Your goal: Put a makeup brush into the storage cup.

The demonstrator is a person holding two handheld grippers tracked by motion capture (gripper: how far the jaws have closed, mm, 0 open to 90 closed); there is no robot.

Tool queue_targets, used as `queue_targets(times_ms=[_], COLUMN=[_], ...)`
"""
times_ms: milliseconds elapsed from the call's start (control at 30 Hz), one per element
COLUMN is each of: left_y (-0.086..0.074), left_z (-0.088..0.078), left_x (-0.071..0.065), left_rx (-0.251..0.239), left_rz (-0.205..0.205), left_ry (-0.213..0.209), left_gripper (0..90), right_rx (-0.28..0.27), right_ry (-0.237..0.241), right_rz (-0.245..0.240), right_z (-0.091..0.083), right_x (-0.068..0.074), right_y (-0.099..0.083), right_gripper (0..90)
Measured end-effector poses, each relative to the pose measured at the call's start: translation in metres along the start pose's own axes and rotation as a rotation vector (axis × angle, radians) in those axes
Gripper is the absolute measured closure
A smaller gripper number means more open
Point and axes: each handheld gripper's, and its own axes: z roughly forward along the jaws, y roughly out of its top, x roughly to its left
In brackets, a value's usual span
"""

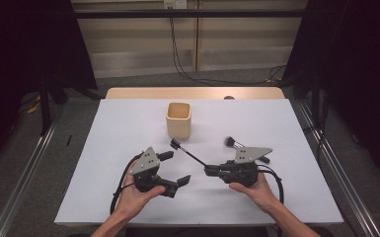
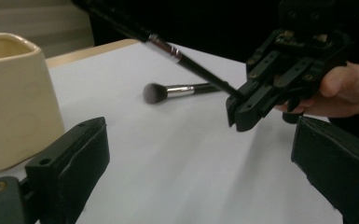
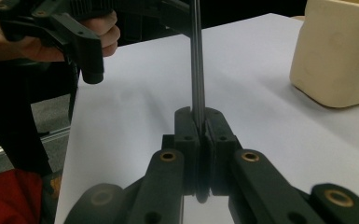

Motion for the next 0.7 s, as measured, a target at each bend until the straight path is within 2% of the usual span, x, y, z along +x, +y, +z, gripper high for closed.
queue_targets(times_ms=[133,233,333,400,533,600,667,700], left_y=[0.007,0.013,0.014,0.015,0.019,0.022,0.024,0.024], left_z=[0.003,0.007,0.011,0.014,0.017,0.018,0.019,0.019], left_x=[0.002,0.002,0.001,-0.002,-0.003,-0.003,-0.003,-0.003], left_rx=[0.003,-0.002,-0.005,-0.004,-0.024,-0.032,-0.036,-0.036], left_rz=[-0.019,-0.007,-0.028,-0.009,-0.001,0.006,0.007,0.007], left_ry=[-0.004,-0.006,-0.022,-0.017,0.001,-0.008,-0.006,-0.006], left_gripper=[4.3,4.1,6.0,9.8,14.7,23.1,24.9,28.6], right_rx=[-0.006,-0.008,-0.010,-0.016,-0.017,-0.026,-0.032,-0.032], right_ry=[-0.008,-0.012,-0.013,-0.011,-0.011,-0.010,-0.012,-0.012], right_rz=[-0.005,-0.012,-0.010,-0.014,-0.020,-0.019,-0.022,-0.022], right_z=[0.000,-0.001,-0.002,-0.002,-0.001,-0.001,-0.001,-0.001], right_x=[0.000,0.000,0.000,0.001,0.002,0.003,0.003,0.003], right_y=[0.001,0.001,0.000,0.001,0.001,0.001,0.001,0.001], right_gripper=[86.2,86.2,86.2,86.2,86.2,86.2,86.2,86.2])
